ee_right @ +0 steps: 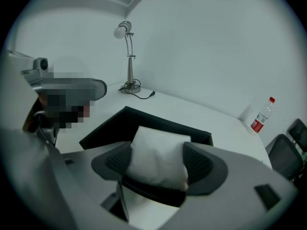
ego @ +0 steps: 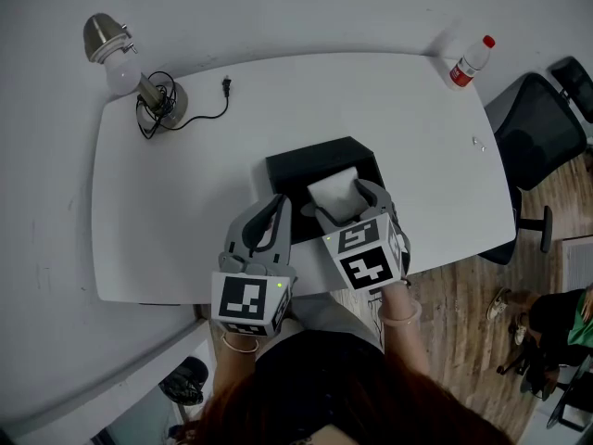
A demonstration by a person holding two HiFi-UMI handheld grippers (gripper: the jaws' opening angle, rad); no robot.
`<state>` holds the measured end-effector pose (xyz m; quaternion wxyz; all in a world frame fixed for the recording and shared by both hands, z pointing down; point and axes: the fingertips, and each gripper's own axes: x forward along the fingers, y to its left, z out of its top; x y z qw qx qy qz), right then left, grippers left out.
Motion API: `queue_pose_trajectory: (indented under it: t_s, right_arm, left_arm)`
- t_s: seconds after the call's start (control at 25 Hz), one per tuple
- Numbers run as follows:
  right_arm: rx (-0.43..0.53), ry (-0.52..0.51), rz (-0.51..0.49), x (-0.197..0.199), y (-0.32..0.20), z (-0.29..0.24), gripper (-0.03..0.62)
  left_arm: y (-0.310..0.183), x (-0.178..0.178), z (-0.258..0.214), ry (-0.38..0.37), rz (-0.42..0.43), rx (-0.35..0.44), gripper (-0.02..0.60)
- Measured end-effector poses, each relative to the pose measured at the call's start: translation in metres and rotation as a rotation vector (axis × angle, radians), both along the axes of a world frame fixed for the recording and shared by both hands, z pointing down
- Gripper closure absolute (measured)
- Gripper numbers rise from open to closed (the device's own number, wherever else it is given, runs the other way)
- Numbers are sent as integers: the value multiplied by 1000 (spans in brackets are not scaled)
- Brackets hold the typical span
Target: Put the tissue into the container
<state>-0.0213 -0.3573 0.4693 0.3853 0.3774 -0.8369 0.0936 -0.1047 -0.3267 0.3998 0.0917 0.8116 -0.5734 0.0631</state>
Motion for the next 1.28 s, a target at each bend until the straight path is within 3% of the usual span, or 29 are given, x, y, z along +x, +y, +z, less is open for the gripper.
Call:
queue_pose_trajectory:
  t_s: [0.28,0.72,1.28]
  right_arm:
    - [-28,42,-2,0,0,5,238]
    - [-13,19,2,0,2,2,238]
    - [113,-59,39,-4,9,-27,238]
  left_arm:
    - [-1,0,-1,-2,-2,1,552]
    - [3,-6,-6,-8,-11,10,552]
    - [22,-11,-19,-19,-7,39,552]
